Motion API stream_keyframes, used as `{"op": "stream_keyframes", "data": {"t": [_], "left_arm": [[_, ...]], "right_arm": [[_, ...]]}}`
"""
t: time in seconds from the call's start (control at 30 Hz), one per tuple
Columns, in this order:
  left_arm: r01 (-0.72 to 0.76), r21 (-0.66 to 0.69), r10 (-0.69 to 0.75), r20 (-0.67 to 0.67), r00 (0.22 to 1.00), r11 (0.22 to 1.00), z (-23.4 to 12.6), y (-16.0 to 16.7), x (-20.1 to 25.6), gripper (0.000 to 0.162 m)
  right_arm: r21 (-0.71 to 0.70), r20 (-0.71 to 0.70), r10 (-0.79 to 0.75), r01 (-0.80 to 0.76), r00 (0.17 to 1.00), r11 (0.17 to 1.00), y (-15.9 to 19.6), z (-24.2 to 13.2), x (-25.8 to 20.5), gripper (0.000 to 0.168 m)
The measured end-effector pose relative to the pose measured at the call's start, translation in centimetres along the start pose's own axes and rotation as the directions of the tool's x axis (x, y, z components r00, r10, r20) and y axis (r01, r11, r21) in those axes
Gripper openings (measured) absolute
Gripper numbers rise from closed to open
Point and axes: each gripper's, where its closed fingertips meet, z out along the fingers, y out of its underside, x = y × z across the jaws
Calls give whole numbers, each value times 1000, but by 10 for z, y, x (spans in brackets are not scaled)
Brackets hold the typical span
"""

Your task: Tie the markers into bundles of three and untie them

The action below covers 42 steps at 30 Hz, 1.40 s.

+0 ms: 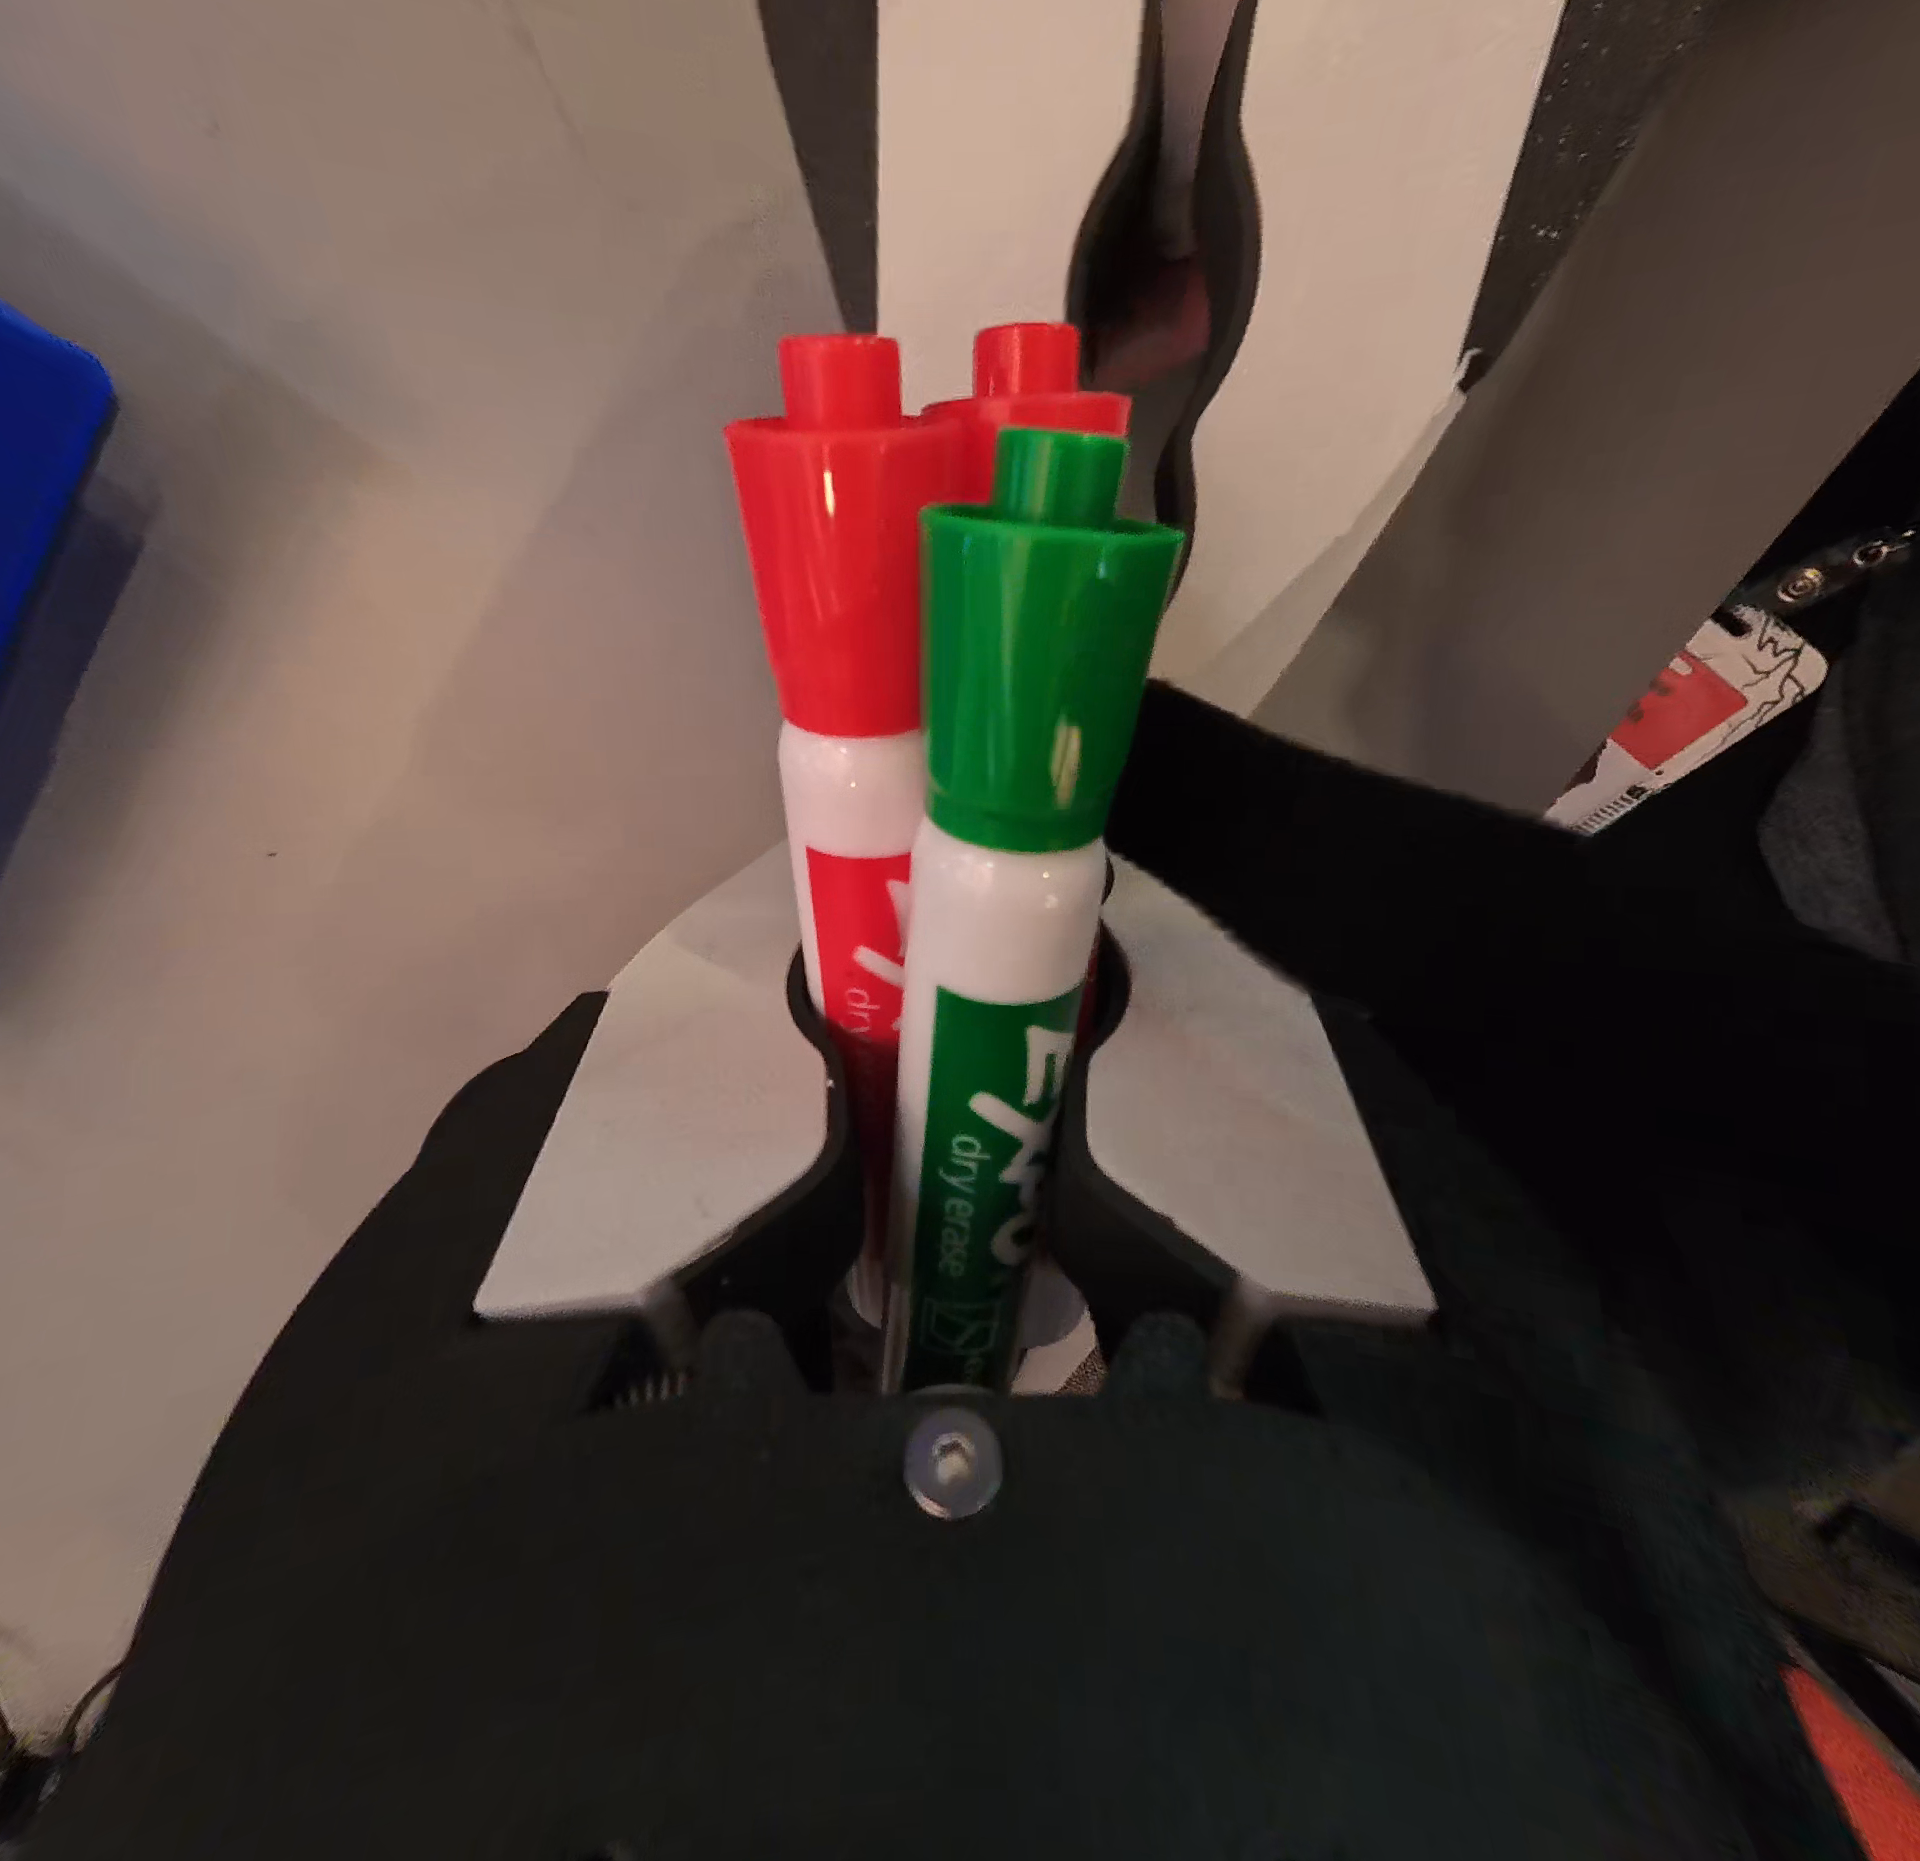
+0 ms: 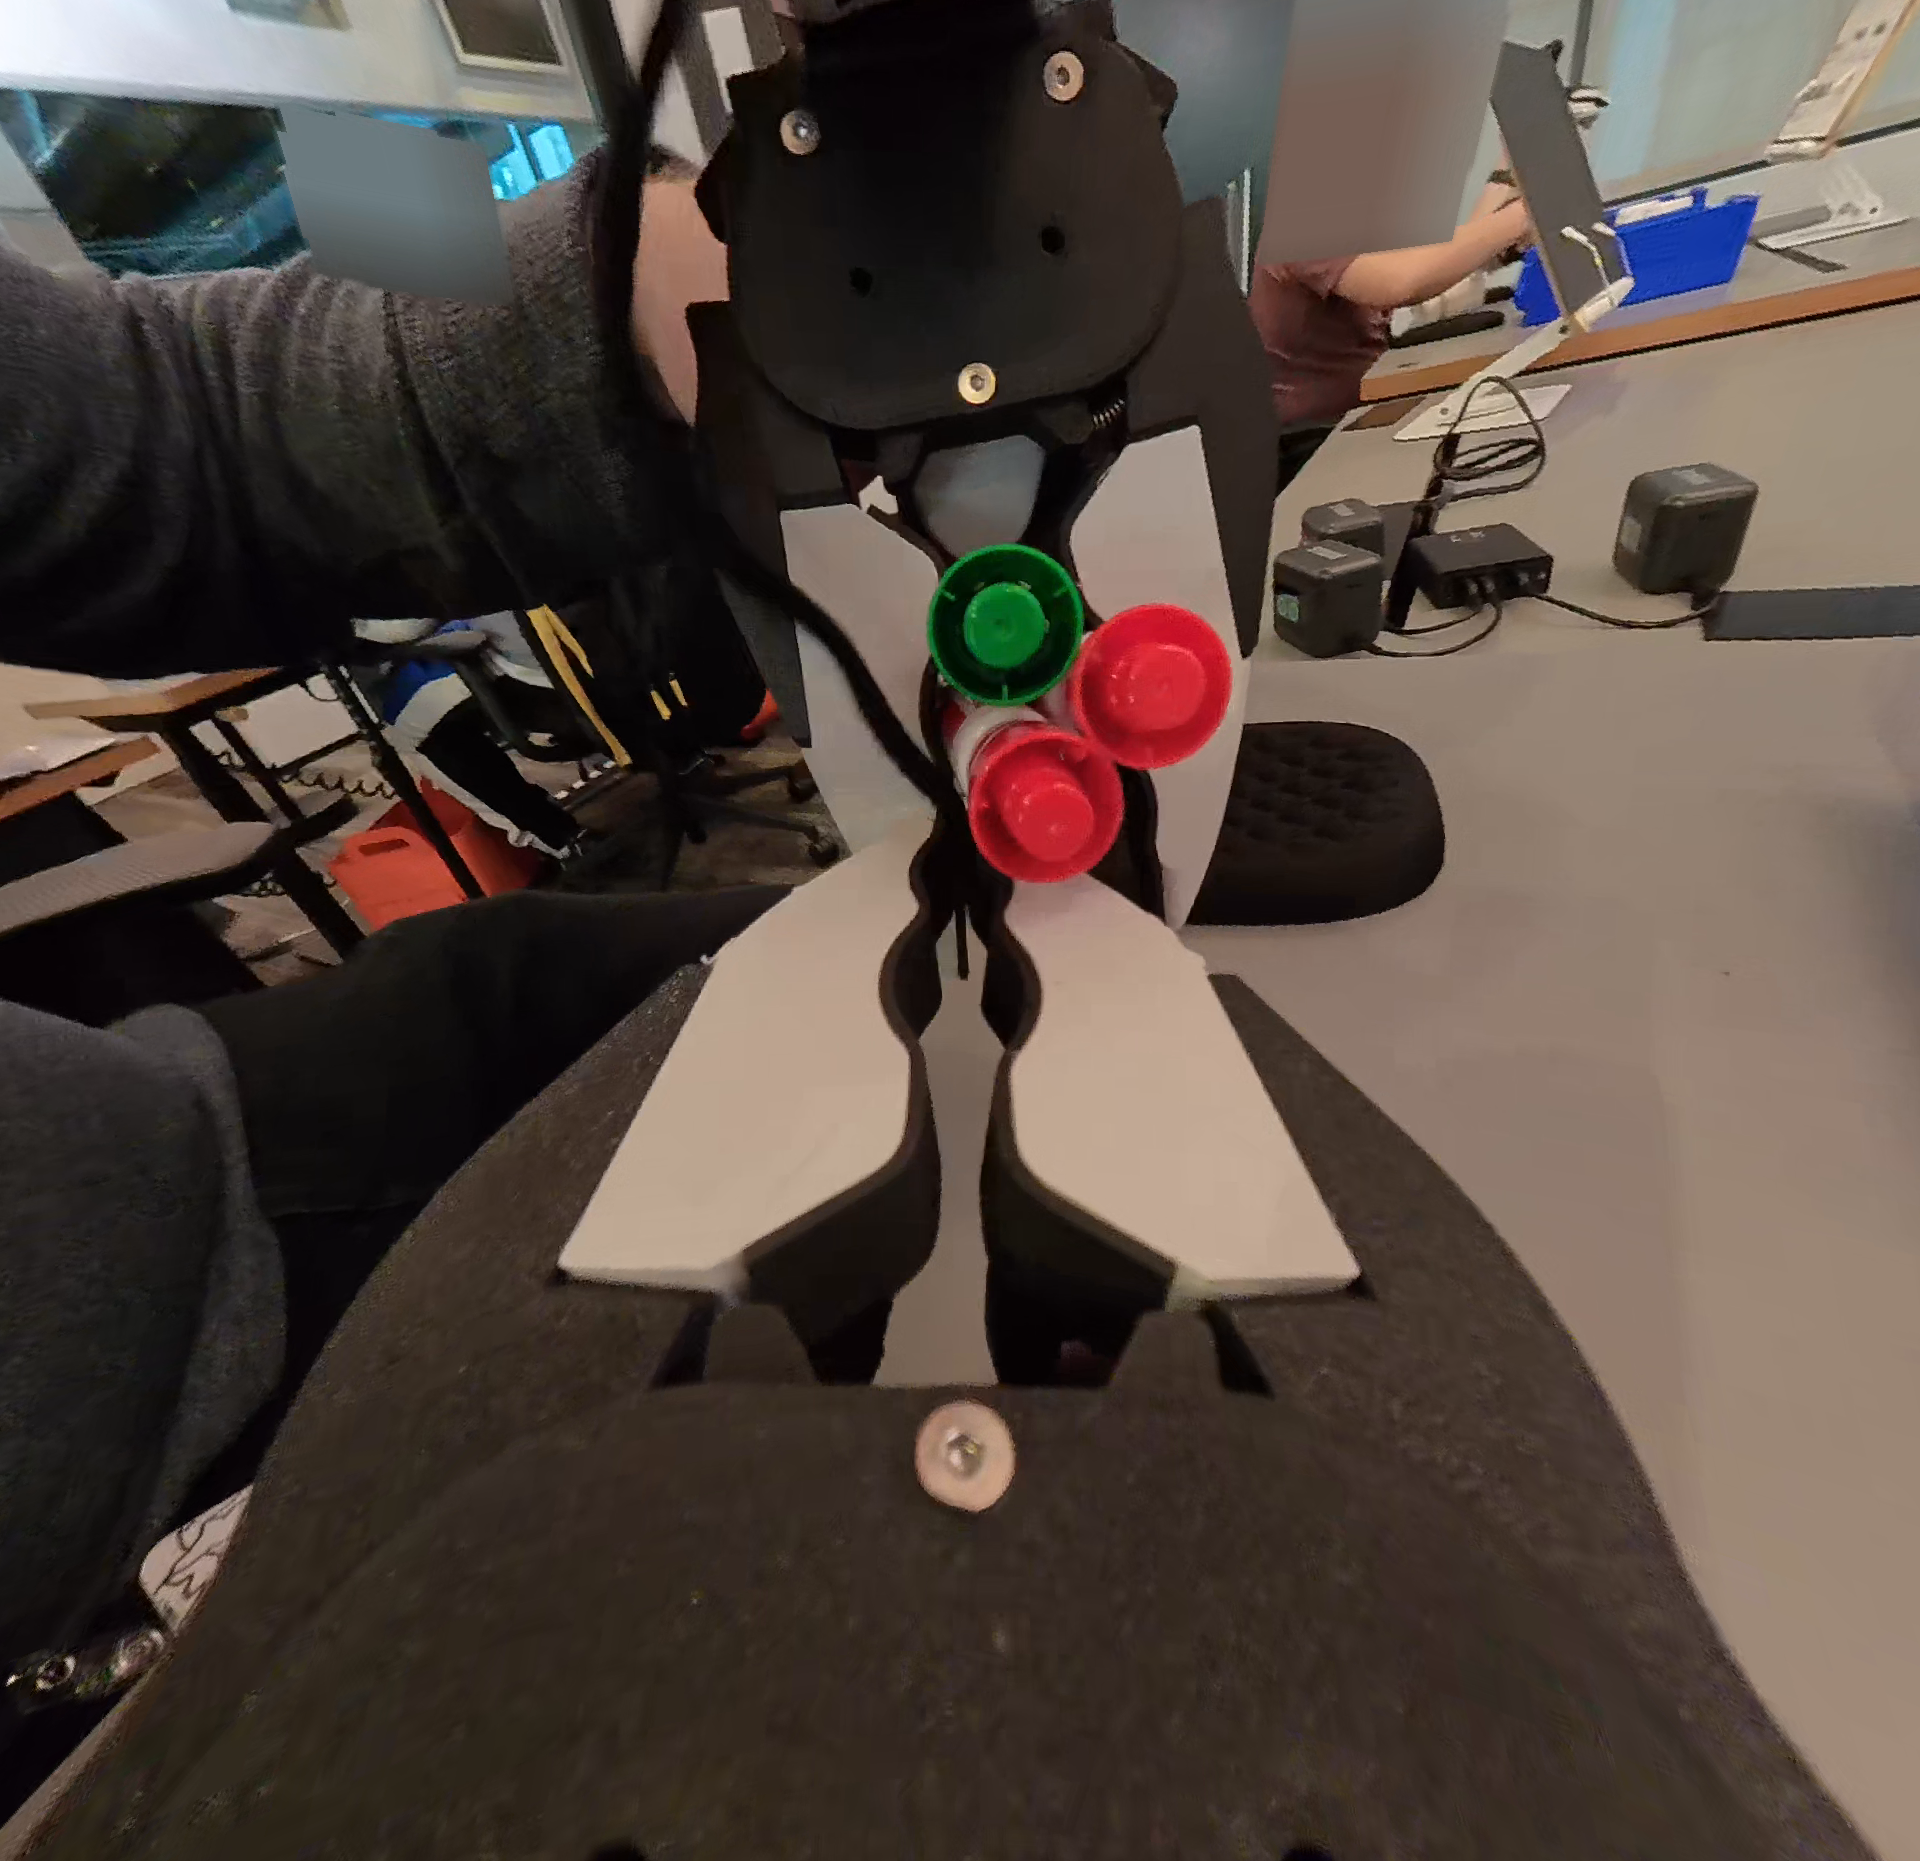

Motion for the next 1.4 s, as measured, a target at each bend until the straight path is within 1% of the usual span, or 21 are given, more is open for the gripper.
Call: {"op": "stream_keyframes", "data": {"t": [0.17, 0.27, 0.33, 0.43, 0.57, 0.63, 0.67, 0.73, 0.83, 0.93, 1.0, 1.07, 1.13, 1.23, 1.33, 1.4], "left_arm": [[13, 9, -14, 10, 1000, 1000, 0, -3, -4, 41], [33, 26, -34, 23, 999, 999, -2, -5, -9, 41], [48, 21, -49, 49, 998, 999, -3, -3, -15, 41], [58, 27, -60, 62, 996, 998, -7, -3, -21, 41], [67, -7, -67, 70, 995, 998, -9, 1, -25, 41], [78, -21, -77, 69, 995, 997, -10, 3, -28, 41], [74, -27, -72, 73, 995, 997, -11, 3, -29, 41], [84, -25, -82, 76, 994, 996, -14, 2, -32, 41], [92, -17, -90, 85, 992, 996, -19, 1, -36, 41], [84, -9, -83, 77, 994, 996, -19, 0, -36, 41], [70, -16, -69, 74, 995, 997, -17, -2, -34, 41], [56, -36, -53, 90, 995, 998, -14, -3, -35, 41], [27, -61, -22, 82, 996, 998, -11, -2, -33, 41], [-10, -105, 17, 71, 997, 994, -4, 2, -31, 41], [-84, -101, 86, 20, 996, 991, 1, -4, -21, 41], [-115, -118, 119, 22, 993, 986, 4, -8, -19, 41]], "right_arm": [[9, 4, 29, -29, 1000, 1000, 0, -3, -4, 1], [35, 30, 90, -91, 995, 995, 0, -9, -11, 1], [48, 23, 132, -133, 991, 990, 1, -14, -15, 1], [94, 20, 249, -250, 968, 964, 1, -23, -16, 1], [130, 5, 302, -300, 953, 945, 2, -32, -23, 1], [151, 4, 358, -354, 934, 923, 4, -33, -27, 1], [142, -8, 356, -351, 934, 925, 6, -31, -29, 1], [135, -14, 357, -352, 934, 926, 8, -33, -33, 1], [170, -6, 424, -417, 906, 893, 8, -41, -33, 1], [163, -18, 416, -407, 909, 899, 10, -41, -36, 1], [140, -18, 373, -367, 928, 919, 10, -36, -39, 1], [166, -39, 334, -324, 942, 932, 5, -37, -39, 1], [239, -58, 315, -293, 947, 926, -6, -45, -35, 1], [306, -132, 224, -175, 966, 936, -27, -56, -29, 1], [321, -128, 194, -145, 973, 936, -43, -51, -26, 0], [300, -129, 181, -135, 975, 944, -45, -40, -24, 0]]}}
